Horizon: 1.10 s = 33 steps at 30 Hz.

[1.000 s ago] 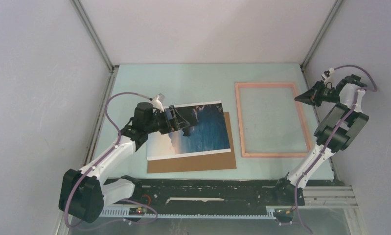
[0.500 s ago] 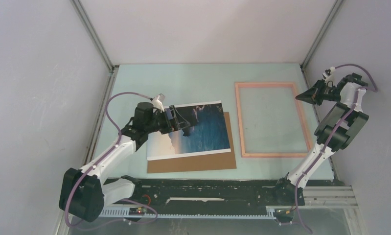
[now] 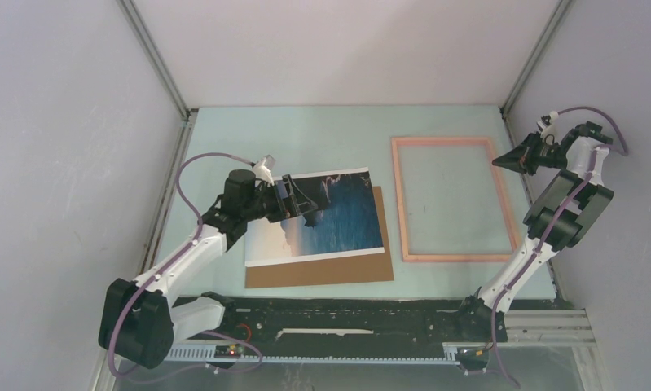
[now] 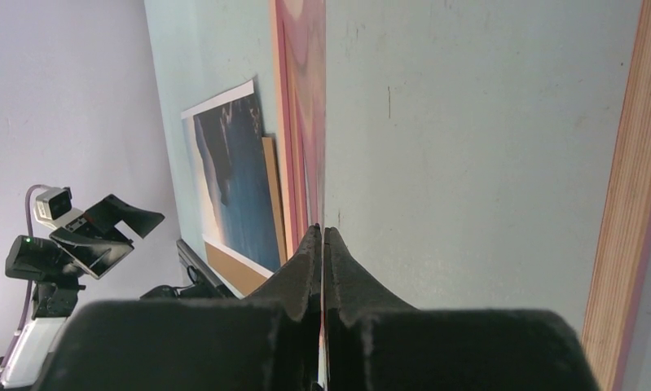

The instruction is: Put the photo into the frame

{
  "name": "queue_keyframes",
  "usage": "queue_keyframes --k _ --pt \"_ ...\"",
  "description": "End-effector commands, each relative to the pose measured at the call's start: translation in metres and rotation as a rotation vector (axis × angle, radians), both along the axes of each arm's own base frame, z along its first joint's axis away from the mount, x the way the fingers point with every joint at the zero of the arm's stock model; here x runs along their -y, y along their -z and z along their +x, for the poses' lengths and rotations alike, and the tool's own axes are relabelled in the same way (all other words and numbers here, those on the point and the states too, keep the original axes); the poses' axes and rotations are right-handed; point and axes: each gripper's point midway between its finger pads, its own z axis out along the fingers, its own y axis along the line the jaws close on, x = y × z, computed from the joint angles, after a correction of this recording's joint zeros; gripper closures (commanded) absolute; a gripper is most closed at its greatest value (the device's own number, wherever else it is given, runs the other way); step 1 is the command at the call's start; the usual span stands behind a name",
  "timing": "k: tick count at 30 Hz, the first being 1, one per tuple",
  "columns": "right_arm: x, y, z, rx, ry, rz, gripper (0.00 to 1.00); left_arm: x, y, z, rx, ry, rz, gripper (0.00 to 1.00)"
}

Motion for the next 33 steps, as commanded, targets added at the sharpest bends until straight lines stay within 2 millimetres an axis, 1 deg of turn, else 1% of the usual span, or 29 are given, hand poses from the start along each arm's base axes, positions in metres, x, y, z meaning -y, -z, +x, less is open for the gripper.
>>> queue_keyframes --k 1,8,11,16,18,20,22,24,27,33 --pt "0.014 0.004 -0.002 -0.002 0.031 0.026 1.0 0.007 -0.022 0.007 0.062 0.022 -0.028 0.03" --pt "0.01 0.002 -0.002 -0.004 0.042 0.071 1.0 0.008 -0.022 0.006 0.063 0.026 -0.036 0.03" --pt "0.011 0.001 -0.003 -0.017 0.062 0.093 1.0 0.008 -0.022 0.006 0.064 0.027 -0.039 0.03" --pt "0.016 -0.006 -0.005 -0.028 0.107 0.128 1.0 0.009 -0.022 0.006 0.061 0.029 -0.044 0.03" --pt "0.015 -0.01 -0.006 -0.017 0.11 0.132 1.0 0.01 -0.022 0.006 0.06 0.029 -0.049 0.03" --pt "0.014 -0.011 -0.006 -0.018 0.108 0.126 1.0 0.01 -0.022 0.006 0.06 0.029 -0.057 0.03" --pt "0.011 -0.013 -0.006 -0.01 0.109 0.16 1.0 0.01 -0.022 0.005 0.062 0.029 -0.057 0.03" --pt "0.012 -0.014 -0.006 -0.011 0.11 0.146 1.0 0.01 -0.022 0.005 0.061 0.03 -0.057 0.03" --pt "0.009 -0.014 -0.008 -0.013 0.103 0.135 1.0 0.01 -0.021 0.004 0.058 0.029 -0.058 0.03" --pt "0.005 -0.002 -0.012 -0.04 0.087 0.117 1.0 0.01 -0.022 0.003 0.065 0.032 -0.061 0.03"
